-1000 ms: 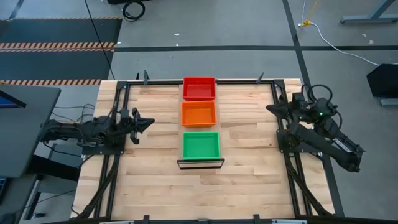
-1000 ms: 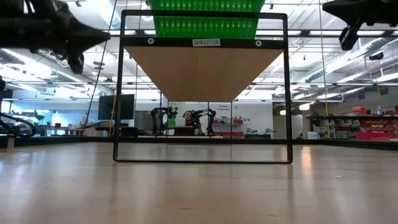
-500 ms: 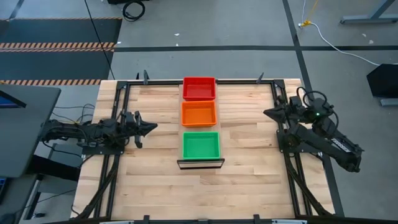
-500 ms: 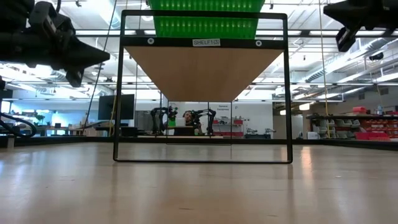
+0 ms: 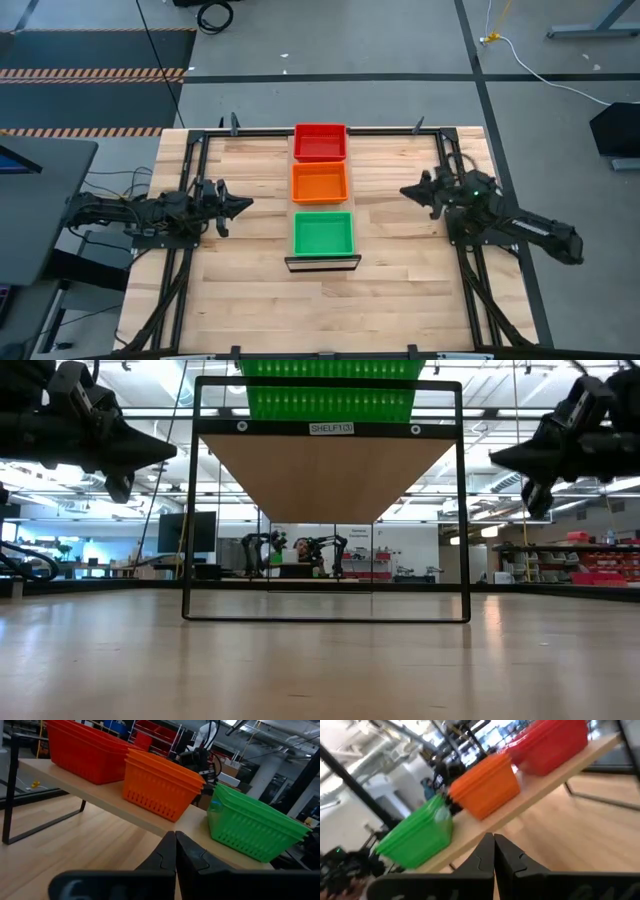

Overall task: Stack baskets on shelf by color
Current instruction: Return to Home Position

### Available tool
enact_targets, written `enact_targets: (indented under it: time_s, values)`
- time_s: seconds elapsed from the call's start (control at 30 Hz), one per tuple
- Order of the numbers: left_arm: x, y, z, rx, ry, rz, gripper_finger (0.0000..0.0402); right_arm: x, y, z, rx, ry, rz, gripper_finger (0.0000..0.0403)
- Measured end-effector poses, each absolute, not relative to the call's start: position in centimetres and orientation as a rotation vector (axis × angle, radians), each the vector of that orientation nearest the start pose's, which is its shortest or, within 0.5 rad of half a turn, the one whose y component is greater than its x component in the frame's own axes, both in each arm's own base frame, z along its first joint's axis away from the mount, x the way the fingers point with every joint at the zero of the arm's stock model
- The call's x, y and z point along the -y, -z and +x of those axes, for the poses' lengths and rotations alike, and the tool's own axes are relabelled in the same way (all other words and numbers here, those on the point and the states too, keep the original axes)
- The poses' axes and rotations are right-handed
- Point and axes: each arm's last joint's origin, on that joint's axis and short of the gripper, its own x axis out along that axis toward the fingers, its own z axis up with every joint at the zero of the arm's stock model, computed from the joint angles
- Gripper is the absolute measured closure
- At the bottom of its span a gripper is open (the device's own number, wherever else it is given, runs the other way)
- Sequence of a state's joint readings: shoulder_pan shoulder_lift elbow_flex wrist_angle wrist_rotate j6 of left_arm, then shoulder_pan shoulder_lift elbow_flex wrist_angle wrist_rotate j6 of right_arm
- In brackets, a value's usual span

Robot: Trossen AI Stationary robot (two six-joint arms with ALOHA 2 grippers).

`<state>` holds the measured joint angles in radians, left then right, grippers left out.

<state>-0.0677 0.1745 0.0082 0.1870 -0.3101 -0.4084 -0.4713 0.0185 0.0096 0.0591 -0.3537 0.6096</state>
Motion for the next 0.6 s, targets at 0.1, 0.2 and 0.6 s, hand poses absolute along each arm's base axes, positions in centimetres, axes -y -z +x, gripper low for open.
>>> enact_targets:
  time_s: [0.1, 0.2, 0.6]
  values:
    - [-0.2, -16.9, 10.7, 0.065, -0.238, -0.409, 0.0399, 2.9, -16.6, 9.7, 0.016, 0.078, 0.608, 0.0402]
    - [-0.2, -16.9, 10.7, 0.064, -0.252, -0.407, 0.0399, 2.2, -15.9, 10.4, -0.078, 0.048, 0.627, 0.0402]
    - [-0.3, -16.9, 10.7, 0.048, -0.276, -0.281, 0.0398, 0.8, -17.0, 11.5, 0.04, 0.146, 0.274, 0.0401]
